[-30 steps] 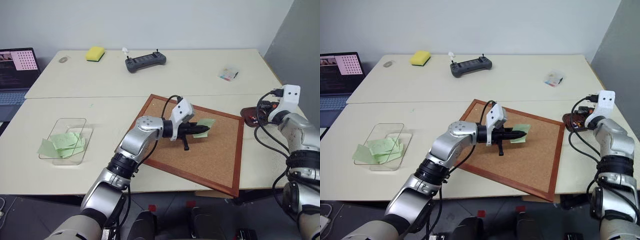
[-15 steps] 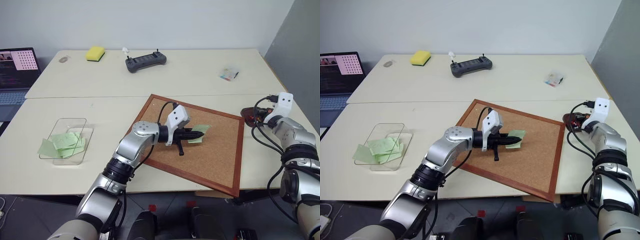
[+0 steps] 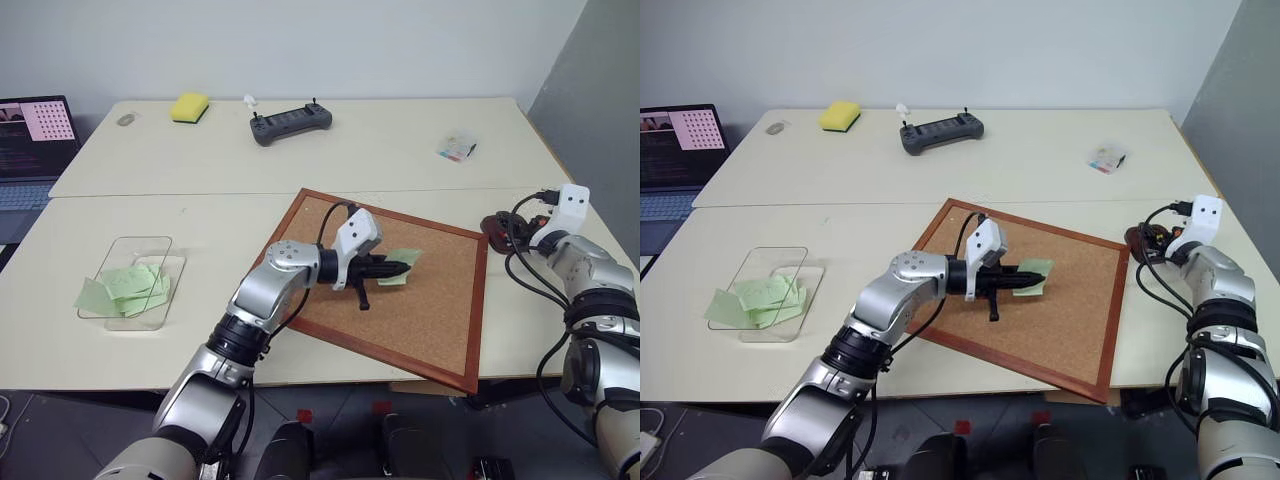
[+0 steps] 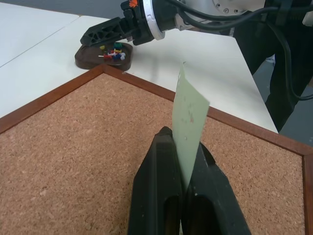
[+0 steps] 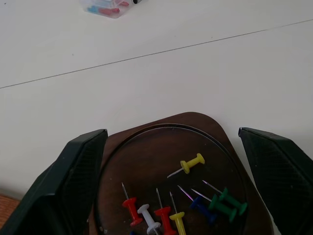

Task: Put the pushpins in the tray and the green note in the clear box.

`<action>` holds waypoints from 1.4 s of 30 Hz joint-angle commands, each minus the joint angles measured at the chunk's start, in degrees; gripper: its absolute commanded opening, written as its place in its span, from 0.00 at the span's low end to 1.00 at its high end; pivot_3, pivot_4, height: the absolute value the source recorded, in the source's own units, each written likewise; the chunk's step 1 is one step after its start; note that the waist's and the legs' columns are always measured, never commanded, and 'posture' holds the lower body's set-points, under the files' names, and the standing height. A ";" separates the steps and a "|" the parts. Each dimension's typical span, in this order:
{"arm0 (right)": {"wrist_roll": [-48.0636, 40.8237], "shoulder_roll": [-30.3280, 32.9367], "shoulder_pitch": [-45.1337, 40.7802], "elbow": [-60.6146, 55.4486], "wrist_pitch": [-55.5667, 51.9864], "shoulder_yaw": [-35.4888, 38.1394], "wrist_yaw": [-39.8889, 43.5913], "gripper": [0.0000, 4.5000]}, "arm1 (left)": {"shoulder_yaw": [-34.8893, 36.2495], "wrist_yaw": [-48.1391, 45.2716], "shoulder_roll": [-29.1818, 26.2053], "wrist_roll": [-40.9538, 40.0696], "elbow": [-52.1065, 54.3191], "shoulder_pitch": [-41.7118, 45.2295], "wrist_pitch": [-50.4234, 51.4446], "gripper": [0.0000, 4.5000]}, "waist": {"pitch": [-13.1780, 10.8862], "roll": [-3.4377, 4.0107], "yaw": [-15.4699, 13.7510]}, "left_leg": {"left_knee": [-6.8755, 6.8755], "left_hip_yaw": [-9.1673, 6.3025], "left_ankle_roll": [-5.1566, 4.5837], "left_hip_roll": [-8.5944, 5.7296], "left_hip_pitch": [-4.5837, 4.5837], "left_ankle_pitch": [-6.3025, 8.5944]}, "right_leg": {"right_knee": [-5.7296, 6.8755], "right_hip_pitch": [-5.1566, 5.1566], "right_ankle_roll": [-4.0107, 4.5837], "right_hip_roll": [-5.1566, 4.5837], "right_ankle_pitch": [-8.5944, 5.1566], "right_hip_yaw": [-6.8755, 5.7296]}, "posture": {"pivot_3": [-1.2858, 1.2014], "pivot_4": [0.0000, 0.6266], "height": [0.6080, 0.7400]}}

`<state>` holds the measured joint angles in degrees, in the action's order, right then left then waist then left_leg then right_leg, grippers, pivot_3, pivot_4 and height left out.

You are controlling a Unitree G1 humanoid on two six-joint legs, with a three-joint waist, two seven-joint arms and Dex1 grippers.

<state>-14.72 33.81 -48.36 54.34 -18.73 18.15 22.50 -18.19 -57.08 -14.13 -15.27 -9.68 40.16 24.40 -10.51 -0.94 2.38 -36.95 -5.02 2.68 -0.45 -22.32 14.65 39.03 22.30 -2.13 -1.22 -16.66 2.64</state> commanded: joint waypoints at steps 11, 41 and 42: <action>-17.48 4.68 25.38 -61.43 -16.99 -0.32 18.15 0.99 | 10.19 9.97 -3.59 -1.22 7.90 -1.71 4.25 0.00 | 0.01 0.03 -0.10 | -0.03 -0.21 -0.01 0.03 -0.06 0.01 | 0.01 -0.01 -0.01 0.02 0.00 -0.12 | 0.52 0.24 1.00; -31.19 -4.90 23.26 -83.84 -20.02 -18.49 23.61 1.00 | 56.26 61.61 1.07 -0.32 38.49 -24.71 26.60 0.12 | -0.01 -0.19 -0.84 | -0.06 -0.78 0.02 0.03 -0.07 0.00 | -0.05 -0.07 -0.03 -0.02 0.00 -0.42 | 0.52 0.24 1.00; -31.34 -5.10 23.26 -83.79 -20.12 -18.43 23.38 1.00 | 56.51 61.70 1.38 -0.80 39.09 -25.18 27.16 0.16 | -0.01 -0.19 -0.79 | -0.05 -0.79 0.02 0.04 -0.06 0.01 | -0.05 -0.08 -0.02 -0.02 0.00 -0.40 | 0.52 0.24 1.00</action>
<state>-44.17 29.01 -24.42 -28.71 -38.90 -1.28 46.09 36.71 3.43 -13.03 -14.81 25.87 15.77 50.38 -10.52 -1.13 1.59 -36.99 -5.82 2.70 -0.41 -22.36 14.66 38.98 22.24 -2.16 -1.25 -16.66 2.29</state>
